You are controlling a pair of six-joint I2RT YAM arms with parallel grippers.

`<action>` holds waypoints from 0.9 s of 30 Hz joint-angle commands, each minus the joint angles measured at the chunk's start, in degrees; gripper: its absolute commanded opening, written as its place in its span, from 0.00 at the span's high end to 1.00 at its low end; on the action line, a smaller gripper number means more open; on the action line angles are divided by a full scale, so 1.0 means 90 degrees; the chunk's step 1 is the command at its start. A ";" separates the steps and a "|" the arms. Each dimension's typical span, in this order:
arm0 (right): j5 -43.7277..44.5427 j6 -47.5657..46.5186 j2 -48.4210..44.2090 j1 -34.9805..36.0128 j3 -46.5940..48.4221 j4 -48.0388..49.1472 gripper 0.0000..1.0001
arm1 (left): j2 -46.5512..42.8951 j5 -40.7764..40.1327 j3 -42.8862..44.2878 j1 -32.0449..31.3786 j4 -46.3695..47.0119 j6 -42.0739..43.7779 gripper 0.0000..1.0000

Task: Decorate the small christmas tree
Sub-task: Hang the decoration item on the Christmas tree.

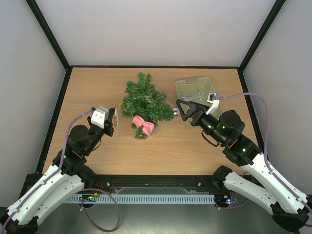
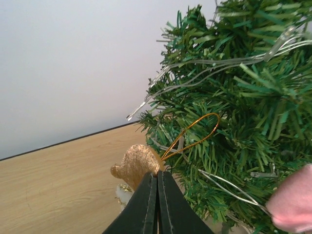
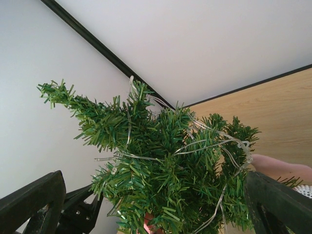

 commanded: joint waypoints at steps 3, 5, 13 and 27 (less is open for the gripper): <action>-0.0001 -0.0029 -0.0105 0.0034 -0.0007 0.0077 0.02 | 0.0268 0.0069 0.0079 0.0126 0.0129 0.0038 0.98; 0.0011 -0.0031 -0.0124 0.0033 -0.0025 0.0068 0.02 | 0.0227 0.0233 0.0005 0.0124 0.0115 0.0004 0.97; 0.0050 -0.0157 -0.0029 0.0034 0.0036 0.0098 0.02 | -0.0014 0.0831 -0.0064 0.0126 -0.0157 0.0011 0.98; -0.0023 -0.0039 -0.0080 0.0029 0.0008 0.0087 0.02 | -0.0046 0.0788 -0.0095 0.0125 -0.0417 0.0159 0.98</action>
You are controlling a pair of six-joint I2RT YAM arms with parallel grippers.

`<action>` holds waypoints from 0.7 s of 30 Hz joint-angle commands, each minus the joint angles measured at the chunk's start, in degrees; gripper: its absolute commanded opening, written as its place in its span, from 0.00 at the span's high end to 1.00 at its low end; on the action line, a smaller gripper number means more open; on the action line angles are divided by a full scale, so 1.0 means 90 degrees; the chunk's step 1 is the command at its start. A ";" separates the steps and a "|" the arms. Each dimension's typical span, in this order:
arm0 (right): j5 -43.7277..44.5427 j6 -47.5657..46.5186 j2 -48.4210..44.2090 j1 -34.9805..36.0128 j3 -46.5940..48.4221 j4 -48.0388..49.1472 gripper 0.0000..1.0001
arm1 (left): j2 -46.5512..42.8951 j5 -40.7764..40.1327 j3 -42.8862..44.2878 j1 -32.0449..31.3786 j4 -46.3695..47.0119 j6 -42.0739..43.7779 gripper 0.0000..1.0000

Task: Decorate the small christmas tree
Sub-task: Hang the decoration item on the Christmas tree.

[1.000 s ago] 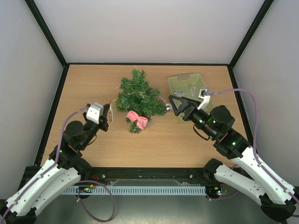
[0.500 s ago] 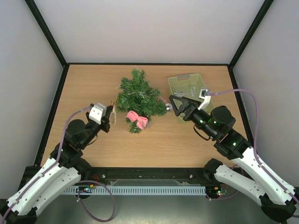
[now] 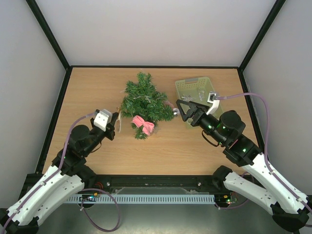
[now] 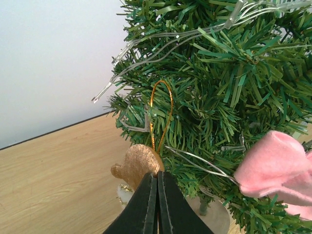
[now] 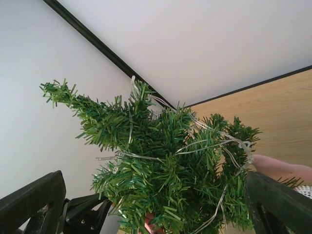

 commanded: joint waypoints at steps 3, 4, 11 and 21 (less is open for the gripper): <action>-0.0018 0.0016 -0.0063 0.0034 -0.0020 0.0085 0.02 | -0.0079 -0.0050 -0.0037 0.0029 -0.0174 0.0198 0.98; -0.0018 0.0019 -0.0066 0.0034 -0.0023 0.0094 0.02 | -0.0092 -0.0080 -0.0016 0.0029 -0.0219 0.0224 0.98; -0.0026 0.0010 -0.0029 0.0029 -0.0014 0.0154 0.02 | -0.0123 -0.0116 -0.0016 0.0029 -0.0340 0.0355 0.98; 0.0002 -0.0029 -0.0018 0.0034 -0.0059 0.0100 0.02 | -0.0112 0.0049 -0.0026 0.0029 -0.0385 0.0404 0.88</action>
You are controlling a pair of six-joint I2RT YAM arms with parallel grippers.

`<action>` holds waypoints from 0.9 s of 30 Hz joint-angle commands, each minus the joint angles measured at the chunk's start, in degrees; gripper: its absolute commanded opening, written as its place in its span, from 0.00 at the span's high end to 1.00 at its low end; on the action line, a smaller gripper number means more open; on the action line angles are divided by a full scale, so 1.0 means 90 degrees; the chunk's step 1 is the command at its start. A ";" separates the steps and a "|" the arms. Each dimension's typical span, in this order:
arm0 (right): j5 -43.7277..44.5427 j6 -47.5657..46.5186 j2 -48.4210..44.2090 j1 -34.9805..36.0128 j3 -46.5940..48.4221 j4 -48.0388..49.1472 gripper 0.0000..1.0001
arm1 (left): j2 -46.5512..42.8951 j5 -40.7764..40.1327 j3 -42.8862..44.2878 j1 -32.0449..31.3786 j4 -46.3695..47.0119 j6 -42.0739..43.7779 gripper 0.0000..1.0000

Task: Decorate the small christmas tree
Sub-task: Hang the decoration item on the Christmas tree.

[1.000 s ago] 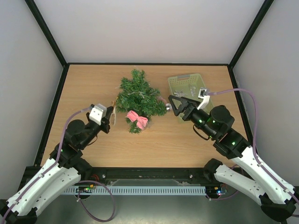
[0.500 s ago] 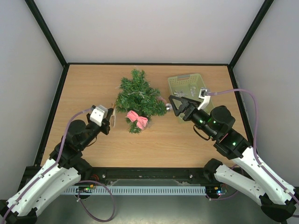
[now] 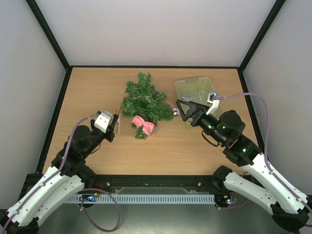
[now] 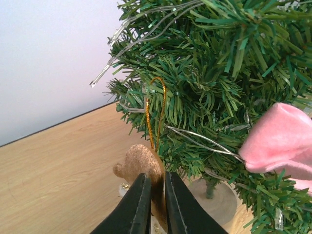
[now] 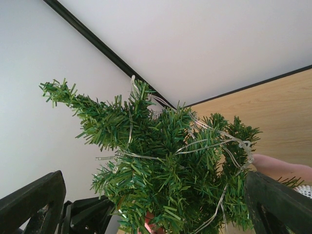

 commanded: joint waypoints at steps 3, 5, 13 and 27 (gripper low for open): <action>0.0061 -0.0075 -0.0038 0.0034 -0.0091 0.0062 0.02 | -0.0022 0.0203 0.0002 0.0029 0.0015 0.0064 0.84; 0.0105 -0.0099 -0.0061 0.0033 -0.0138 0.0041 0.02 | -0.0022 0.0230 0.0040 0.0024 -0.0021 0.0029 0.78; -0.0244 -0.0396 0.0221 0.0032 -0.0294 -0.0107 0.12 | 0.0086 0.0289 0.0498 0.0026 -0.0302 -0.0494 0.60; -0.0682 -0.0229 0.0387 0.1096 -0.1396 0.1449 0.60 | 0.0393 0.0766 0.1803 0.0029 -0.1399 -0.1768 0.46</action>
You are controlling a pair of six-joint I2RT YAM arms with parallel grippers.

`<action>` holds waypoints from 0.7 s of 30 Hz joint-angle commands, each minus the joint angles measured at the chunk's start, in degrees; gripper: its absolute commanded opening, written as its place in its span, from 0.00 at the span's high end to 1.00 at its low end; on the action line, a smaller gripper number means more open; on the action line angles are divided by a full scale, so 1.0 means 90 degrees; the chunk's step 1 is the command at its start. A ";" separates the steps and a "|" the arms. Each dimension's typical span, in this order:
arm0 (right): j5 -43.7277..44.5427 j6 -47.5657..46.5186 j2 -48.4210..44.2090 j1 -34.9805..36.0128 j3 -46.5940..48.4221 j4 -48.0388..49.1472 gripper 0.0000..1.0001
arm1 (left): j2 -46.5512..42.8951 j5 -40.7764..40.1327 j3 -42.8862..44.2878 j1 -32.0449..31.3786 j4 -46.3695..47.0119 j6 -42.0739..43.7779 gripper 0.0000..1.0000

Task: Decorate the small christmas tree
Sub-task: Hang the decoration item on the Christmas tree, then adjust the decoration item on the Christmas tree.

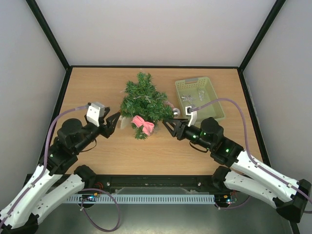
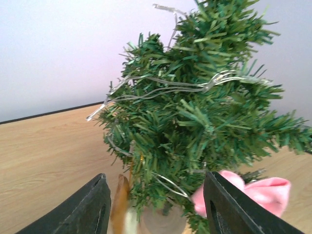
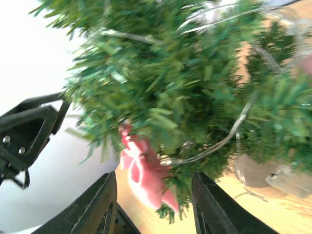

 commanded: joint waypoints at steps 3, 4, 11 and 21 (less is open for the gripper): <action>0.0304 -0.0514 0.0332 0.0880 -0.0164 0.0994 0.62 | -0.0157 0.0753 0.0233 0.0029 -0.0180 -0.0418 0.46; 0.0470 -0.0547 0.0440 0.0975 -0.0151 0.1009 0.63 | -0.0190 0.0792 0.0223 0.0029 -0.0179 -0.0440 0.46; 0.0536 -0.0552 0.1004 0.1101 -0.0020 0.1416 0.64 | -0.0399 0.1366 -0.0190 0.0026 0.0022 -0.0319 0.55; 0.0743 -0.0504 0.1394 0.1154 0.0033 0.1286 0.61 | -0.0108 0.2040 -0.0529 0.0029 0.0385 -0.0472 0.61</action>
